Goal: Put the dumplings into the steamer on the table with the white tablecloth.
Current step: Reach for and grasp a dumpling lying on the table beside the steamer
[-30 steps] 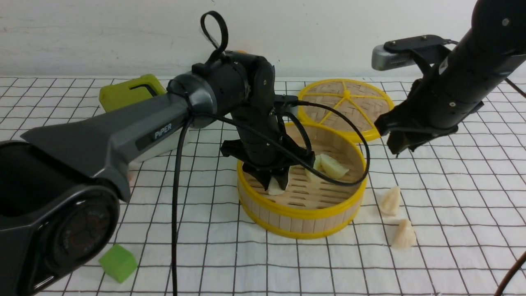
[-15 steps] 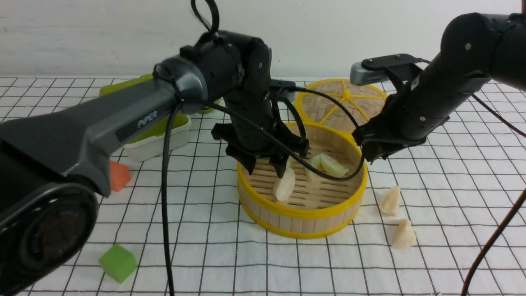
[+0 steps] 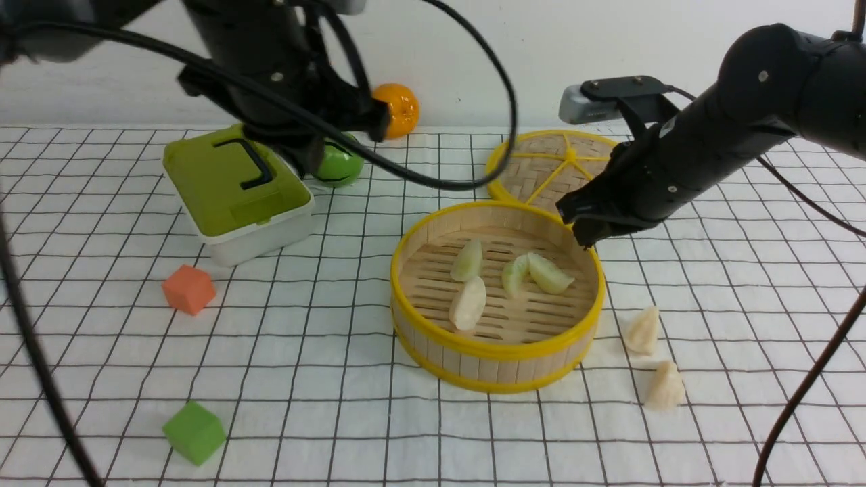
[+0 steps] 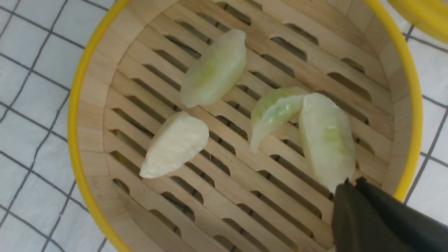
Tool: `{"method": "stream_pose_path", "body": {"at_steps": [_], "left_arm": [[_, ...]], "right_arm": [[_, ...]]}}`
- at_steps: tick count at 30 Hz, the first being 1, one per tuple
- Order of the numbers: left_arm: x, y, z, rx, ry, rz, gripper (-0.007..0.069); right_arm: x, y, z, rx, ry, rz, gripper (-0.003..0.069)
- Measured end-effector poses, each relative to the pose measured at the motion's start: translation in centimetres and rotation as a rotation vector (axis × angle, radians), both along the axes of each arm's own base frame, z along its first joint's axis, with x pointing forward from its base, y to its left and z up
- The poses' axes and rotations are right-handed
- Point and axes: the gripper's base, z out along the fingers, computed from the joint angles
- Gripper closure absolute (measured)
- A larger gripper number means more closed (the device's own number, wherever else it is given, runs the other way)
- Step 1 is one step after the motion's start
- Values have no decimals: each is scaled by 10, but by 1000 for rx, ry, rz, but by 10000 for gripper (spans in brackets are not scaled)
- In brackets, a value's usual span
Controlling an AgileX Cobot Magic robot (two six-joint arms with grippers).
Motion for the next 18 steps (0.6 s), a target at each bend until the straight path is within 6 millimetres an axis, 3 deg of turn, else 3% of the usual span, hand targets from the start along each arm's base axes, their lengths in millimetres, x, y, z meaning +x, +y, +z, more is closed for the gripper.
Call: {"method": "stream_pose_path", "body": {"at_steps": [1,2,5,10,13,18], "left_arm": [[-1,3,0,1,2,6,637],[-12,26,-2,1,28,56,637],[-34,60,-10,-6,79,133,637],[-76,98,-21,-51,79,231,637],[-97,109,-20,-68,29,258,637],[-113,112,-11,-105,-48,257,637]], "right_arm": [[1,0,-1,0,-1,-2,680],[4,1,-8,-1,2,-7,680],[12,4,-23,16,21,-24,679],[23,7,-43,31,20,-53,674],[27,7,-54,26,26,-61,671],[27,15,-66,21,48,-48,669]]}}
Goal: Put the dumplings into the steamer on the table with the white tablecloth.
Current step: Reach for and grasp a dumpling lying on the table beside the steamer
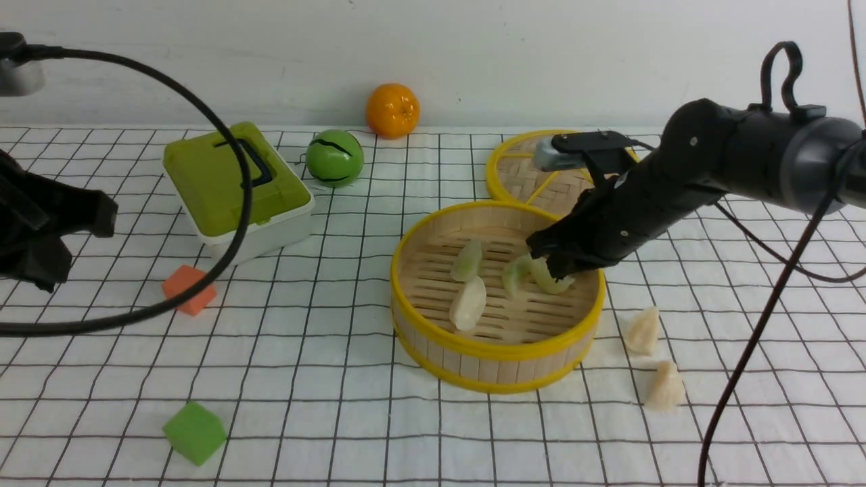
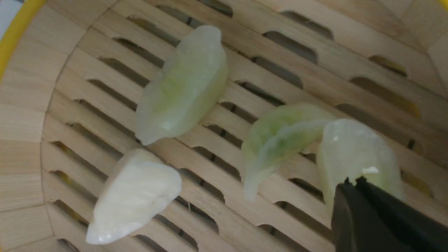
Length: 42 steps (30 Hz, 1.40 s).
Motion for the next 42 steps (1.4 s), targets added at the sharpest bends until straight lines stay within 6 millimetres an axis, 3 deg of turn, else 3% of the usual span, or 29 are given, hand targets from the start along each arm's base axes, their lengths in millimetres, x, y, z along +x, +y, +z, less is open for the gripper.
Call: {"method": "stream_pose_path", "body": {"at_steps": [7,12,16,18,19,20,22,24,25,26,27,29,31,37,42], "left_arm": [[1,-1,3,-18,-43,-3,637],[1,-1,3,-21,-45,-4,637],[1,-2,3,-24,-45,-4,637],[0,-3,3,-41,-42,-5,637],[0,-3,3,-43,-42,-5,637],[1,-4,3,-57,-43,-7,637],[1,-5,3,-69,-48,-8,637],[2,-6,4,-83,-63,-13,637],[2,-7,4,-84,-64,-14,637],[2,-7,4,-81,-66,-23,637],[2,-7,4,-81,-66,-23,637],[2,-7,4,-78,-67,-28,637],[2,-7,4,-82,-67,-29,637],[2,-8,5,-88,-70,-31,637],[3,-8,5,-90,-73,-33,637]], "right_arm": [[-7,16,0,38,28,25,664],[-10,12,15,40,10,29,663],[-17,-5,45,36,-19,14,660],[-21,-29,62,40,10,-81,650],[-21,-32,62,40,15,-95,648],[-21,-48,62,23,61,-161,627],[-22,-58,59,-7,96,-193,599],[-25,-74,41,-65,163,-247,505],[-25,-75,39,-69,168,-251,496],[-28,-78,24,-88,206,-272,414],[-28,-78,24,-88,206,-272,414],[-32,-79,5,-78,204,-305,304],[-32,-79,-2,-54,178,-329,263],[-25,-79,-24,-21,176,-384,264],[-21,-77,-45,2,230,-407,370]]}}
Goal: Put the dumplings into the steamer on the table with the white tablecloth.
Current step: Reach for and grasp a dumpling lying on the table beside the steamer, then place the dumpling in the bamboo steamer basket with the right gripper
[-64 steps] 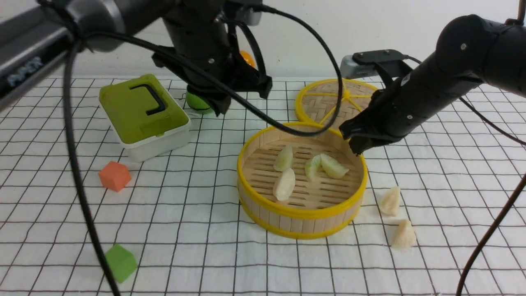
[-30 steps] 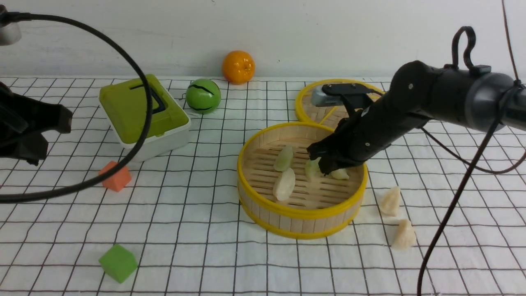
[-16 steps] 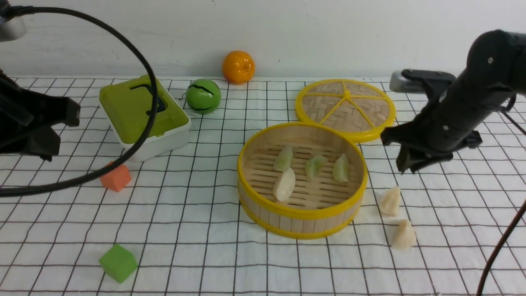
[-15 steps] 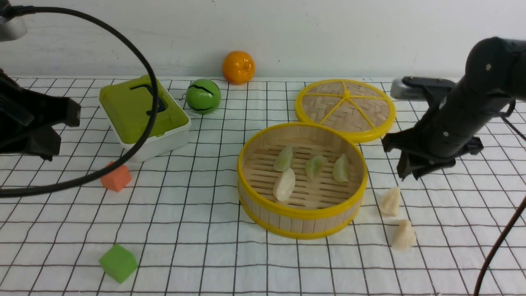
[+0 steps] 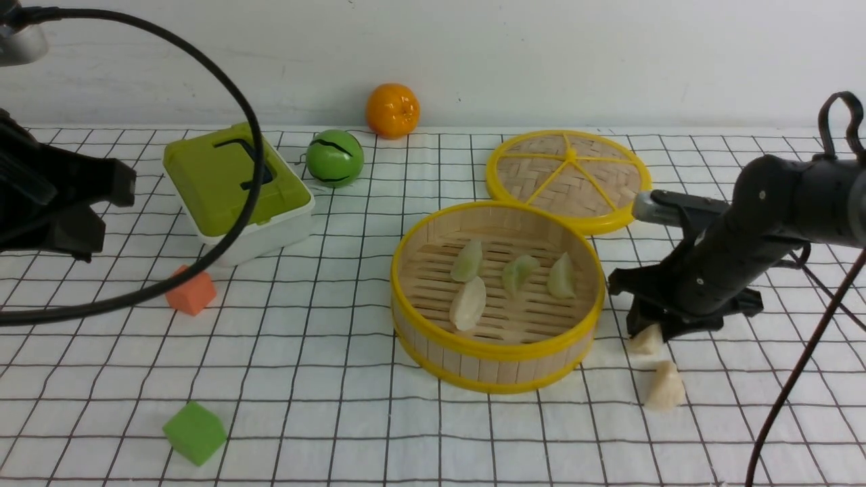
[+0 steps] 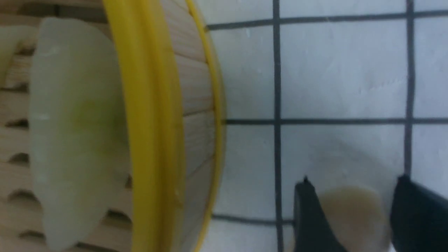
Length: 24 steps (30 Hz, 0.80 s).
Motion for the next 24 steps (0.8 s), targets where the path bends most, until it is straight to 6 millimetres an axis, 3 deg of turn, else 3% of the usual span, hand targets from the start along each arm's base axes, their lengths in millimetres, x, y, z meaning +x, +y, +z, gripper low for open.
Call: {"method": "stream_pose_path", "body": {"at_steps": [3,7,11,12,14,15,16,18,19,21,22,23,24], "left_arm": [[0,0,0,9,3,-11,637],[-1,0,-1,13,18,-14,637],[-3,0,0,13,19,-15,637],[-7,1,3,12,9,-15,637],[-11,1,4,11,1,-15,637],[-18,2,6,3,-20,-11,637],[-27,3,8,-10,-56,-4,637],[-32,4,9,-21,-80,3,637],[-41,5,3,-39,-113,16,637],[-52,6,-3,-56,-154,28,637],[-60,7,-12,-63,-162,35,637],[-60,7,-12,-64,-167,35,637],[-70,9,-27,-70,-160,41,637]], "right_arm": [[1,-2,0,9,-2,-8,456],[-1,-7,7,-1,-6,2,455],[-4,-16,33,-20,-61,6,455],[-7,-18,51,-28,-106,10,455],[-9,-19,66,-27,-141,11,455],[-14,-17,83,-20,-185,18,455],[-18,-10,98,-9,-232,39,455],[-21,-4,107,1,-264,62,455],[-26,16,115,26,-309,127,455],[-30,40,117,53,-341,202,455],[-34,62,115,66,-355,265,455],[-33,62,114,66,-357,265,455],[-35,87,105,78,-367,324,455]]}}
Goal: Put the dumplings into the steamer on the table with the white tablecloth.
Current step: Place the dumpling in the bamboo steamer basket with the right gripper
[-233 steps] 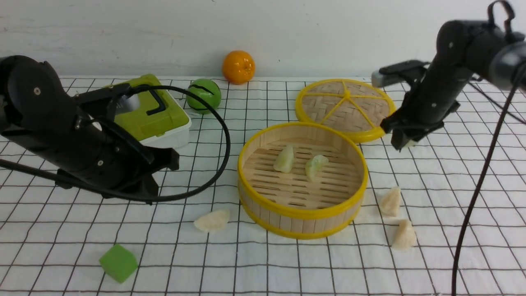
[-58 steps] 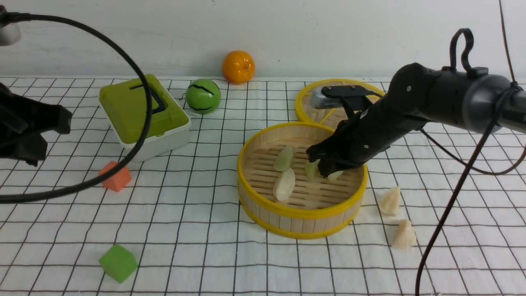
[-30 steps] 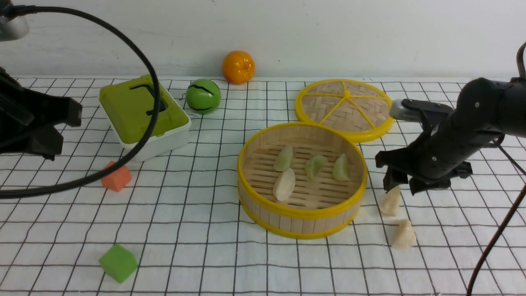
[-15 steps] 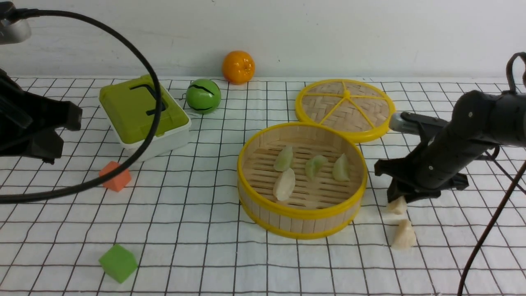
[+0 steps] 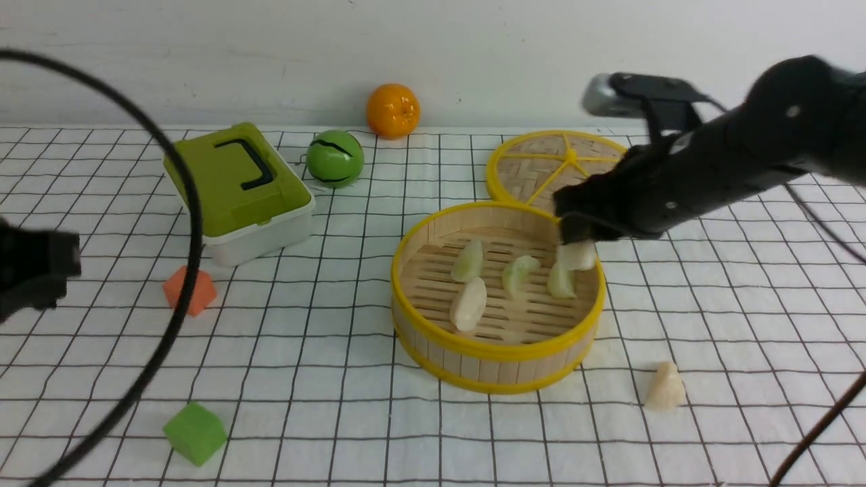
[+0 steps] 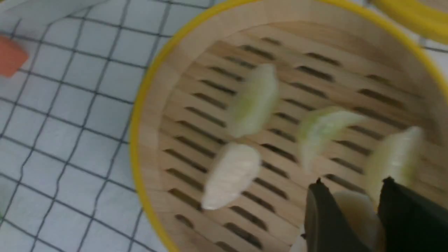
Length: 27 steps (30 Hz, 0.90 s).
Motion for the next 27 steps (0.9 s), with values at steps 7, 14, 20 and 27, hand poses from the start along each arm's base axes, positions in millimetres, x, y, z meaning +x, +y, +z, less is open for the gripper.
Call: {"method": "stream_pose_path", "body": {"at_steps": [7,14,20,27], "left_arm": [[-13,2,-44,-2,38,8,637],[-8,0,-47,-37,-40,18,636],[-6,0,-45,-56,-64,22,636],[-6,-1,-45,-64,-65,25,636]], "right_arm": [[6,38,-44,-22,17,50,455],[13,42,-71,-45,49,43,455],[15,42,-79,-49,57,37,438],[18,41,-65,-29,16,26,197]]}}
